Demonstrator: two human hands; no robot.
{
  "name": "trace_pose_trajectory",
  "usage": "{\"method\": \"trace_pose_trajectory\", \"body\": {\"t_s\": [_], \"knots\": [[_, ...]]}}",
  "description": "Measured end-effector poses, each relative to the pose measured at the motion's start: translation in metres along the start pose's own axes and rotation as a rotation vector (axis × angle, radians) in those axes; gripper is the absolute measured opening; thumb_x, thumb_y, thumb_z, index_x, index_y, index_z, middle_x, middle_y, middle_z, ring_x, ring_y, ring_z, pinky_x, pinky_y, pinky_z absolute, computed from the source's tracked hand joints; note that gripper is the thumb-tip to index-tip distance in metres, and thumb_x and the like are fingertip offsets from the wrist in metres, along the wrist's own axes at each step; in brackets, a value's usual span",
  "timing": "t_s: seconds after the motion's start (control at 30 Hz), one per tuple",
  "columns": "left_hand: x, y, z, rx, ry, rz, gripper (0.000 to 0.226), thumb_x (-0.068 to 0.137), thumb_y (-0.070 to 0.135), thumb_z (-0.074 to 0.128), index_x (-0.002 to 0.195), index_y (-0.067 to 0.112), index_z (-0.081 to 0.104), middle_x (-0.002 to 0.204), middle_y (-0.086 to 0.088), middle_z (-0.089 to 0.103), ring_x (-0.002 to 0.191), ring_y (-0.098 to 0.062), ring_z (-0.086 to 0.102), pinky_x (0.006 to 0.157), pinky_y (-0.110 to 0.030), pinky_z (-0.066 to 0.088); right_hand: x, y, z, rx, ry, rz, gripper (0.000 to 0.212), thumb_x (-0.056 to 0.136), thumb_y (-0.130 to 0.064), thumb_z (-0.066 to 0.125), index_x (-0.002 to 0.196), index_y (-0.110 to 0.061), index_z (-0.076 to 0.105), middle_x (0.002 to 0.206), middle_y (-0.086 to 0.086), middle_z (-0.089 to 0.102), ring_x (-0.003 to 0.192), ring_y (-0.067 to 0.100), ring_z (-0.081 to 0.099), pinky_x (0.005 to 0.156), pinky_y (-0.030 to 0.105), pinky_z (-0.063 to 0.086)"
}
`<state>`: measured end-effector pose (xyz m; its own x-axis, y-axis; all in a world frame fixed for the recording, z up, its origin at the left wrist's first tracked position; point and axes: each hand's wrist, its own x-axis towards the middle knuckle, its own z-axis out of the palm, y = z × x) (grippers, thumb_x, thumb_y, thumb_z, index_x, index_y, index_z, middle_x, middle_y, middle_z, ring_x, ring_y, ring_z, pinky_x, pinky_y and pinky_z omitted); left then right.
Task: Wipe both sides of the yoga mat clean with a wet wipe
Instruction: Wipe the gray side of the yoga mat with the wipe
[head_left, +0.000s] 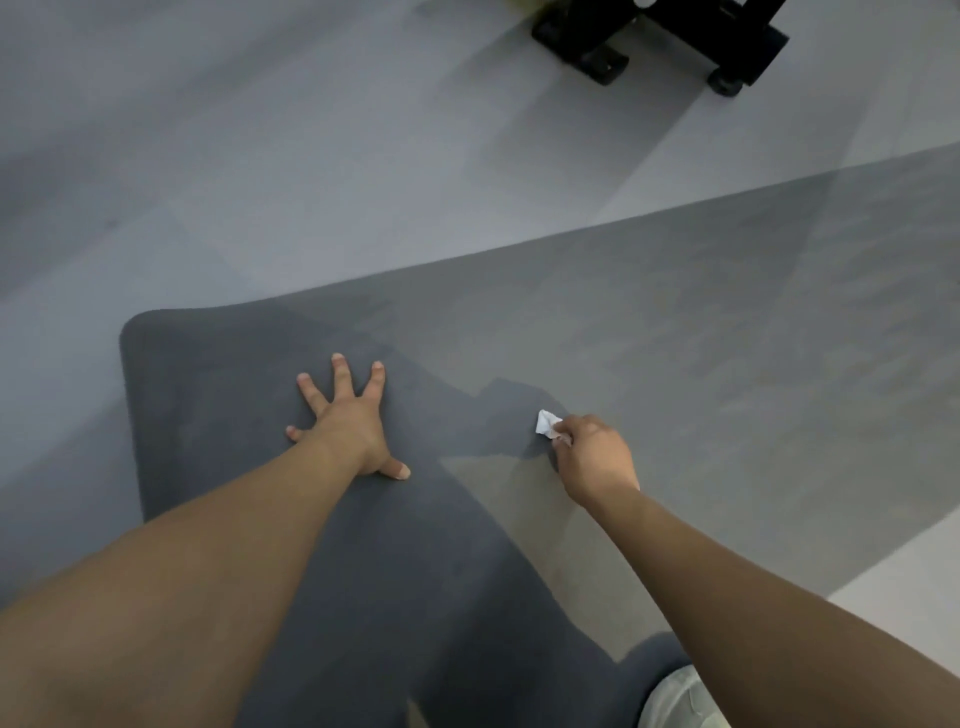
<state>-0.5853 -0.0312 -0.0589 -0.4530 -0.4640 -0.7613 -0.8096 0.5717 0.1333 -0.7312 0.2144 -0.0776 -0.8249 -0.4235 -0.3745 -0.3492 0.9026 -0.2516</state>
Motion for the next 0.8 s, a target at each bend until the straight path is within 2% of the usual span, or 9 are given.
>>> {"method": "trace_pose_trajectory", "body": {"t_s": [0.17,0.23,0.37,0.43,0.5,0.57,0.67,0.73,0.8], "knots": [[0.006,0.002,0.003,0.02,0.011,-0.011,0.151,0.053,0.055,0.095,0.152,0.05,-0.019,0.153,0.006,-0.047,0.145,-0.045,-0.032,0.107,-0.078,0.022,0.008,-0.011,0.031,0.199,0.301,0.068,0.011,0.092,-0.007,0.052,0.093,-0.007,0.063,0.094,0.012,0.062,0.085,0.035,0.06,0.069,0.036,0.042],[0.005,0.002,0.004,0.033,0.015,-0.01,0.151,0.053,0.056,0.094,0.151,0.05,-0.02,0.153,0.006,-0.046,0.145,-0.045,-0.031,0.107,-0.077,0.024,-0.005,-0.037,0.055,0.25,0.418,-0.084,0.01,0.086,0.0,0.056,0.085,-0.006,0.065,0.079,0.014,0.061,0.072,0.036,0.06,0.067,0.038,0.041],[0.005,0.001,0.004,0.055,0.029,-0.005,0.151,0.054,0.059,0.092,0.151,0.049,-0.023,0.152,0.007,-0.048,0.146,-0.044,-0.031,0.108,-0.075,0.026,-0.041,-0.097,0.097,0.123,0.284,-0.529,0.03,0.082,-0.011,0.045,0.104,-0.014,0.065,0.083,0.004,0.056,0.075,0.025,0.053,0.072,0.031,0.038],[0.003,0.001,0.003,0.065,0.032,-0.005,0.151,0.054,0.06,0.092,0.151,0.049,-0.024,0.152,0.007,-0.048,0.146,-0.044,-0.03,0.108,-0.075,0.027,-0.035,-0.097,0.092,0.083,0.229,-0.621,0.025,0.08,-0.015,0.037,0.091,-0.017,0.059,0.083,0.004,0.054,0.076,0.025,0.053,0.071,0.033,0.042],[0.003,0.002,0.003,0.067,0.032,-0.002,0.151,0.053,0.06,0.092,0.151,0.049,-0.023,0.153,0.006,-0.047,0.146,-0.044,-0.029,0.107,-0.075,0.027,-0.008,-0.069,0.076,0.015,0.27,-0.653,0.015,0.072,-0.01,0.046,0.081,-0.015,0.057,0.077,0.007,0.055,0.07,0.029,0.055,0.065,0.037,0.044],[0.003,0.002,0.002,0.063,0.032,-0.002,0.151,0.053,0.06,0.092,0.152,0.048,-0.022,0.154,0.006,-0.046,0.146,-0.044,-0.029,0.108,-0.075,0.027,0.029,-0.023,0.051,-0.011,0.335,-0.542,0.014,0.063,-0.007,0.056,0.077,-0.008,0.059,0.072,0.014,0.056,0.063,0.035,0.057,0.06,0.037,0.042],[0.004,0.003,0.002,0.056,0.04,-0.007,0.151,0.053,0.059,0.093,0.152,0.049,-0.021,0.154,0.006,-0.045,0.146,-0.045,-0.029,0.108,-0.075,0.027,0.064,0.04,0.012,-0.01,0.398,-0.221,0.015,0.073,-0.006,0.048,0.082,0.0,0.059,0.077,0.022,0.058,0.068,0.041,0.057,0.063,0.039,0.044],[0.005,0.002,0.003,0.043,0.041,-0.006,0.151,0.052,0.058,0.093,0.151,0.05,-0.021,0.154,0.007,-0.045,0.146,-0.045,-0.029,0.108,-0.076,0.026,0.068,0.044,0.002,0.04,0.397,-0.069,0.009,0.081,0.003,0.054,0.087,0.001,0.06,0.086,0.024,0.06,0.079,0.043,0.057,0.069,0.041,0.044],[0.005,0.001,0.003,0.031,0.046,-0.005,0.152,0.051,0.058,0.094,0.152,0.051,-0.019,0.154,0.007,-0.045,0.146,-0.044,-0.029,0.107,-0.076,0.026,0.06,0.016,0.012,0.108,0.424,-0.09,0.006,0.084,0.001,0.054,0.083,0.0,0.06,0.081,0.023,0.06,0.076,0.042,0.059,0.067,0.042,0.046]]}}
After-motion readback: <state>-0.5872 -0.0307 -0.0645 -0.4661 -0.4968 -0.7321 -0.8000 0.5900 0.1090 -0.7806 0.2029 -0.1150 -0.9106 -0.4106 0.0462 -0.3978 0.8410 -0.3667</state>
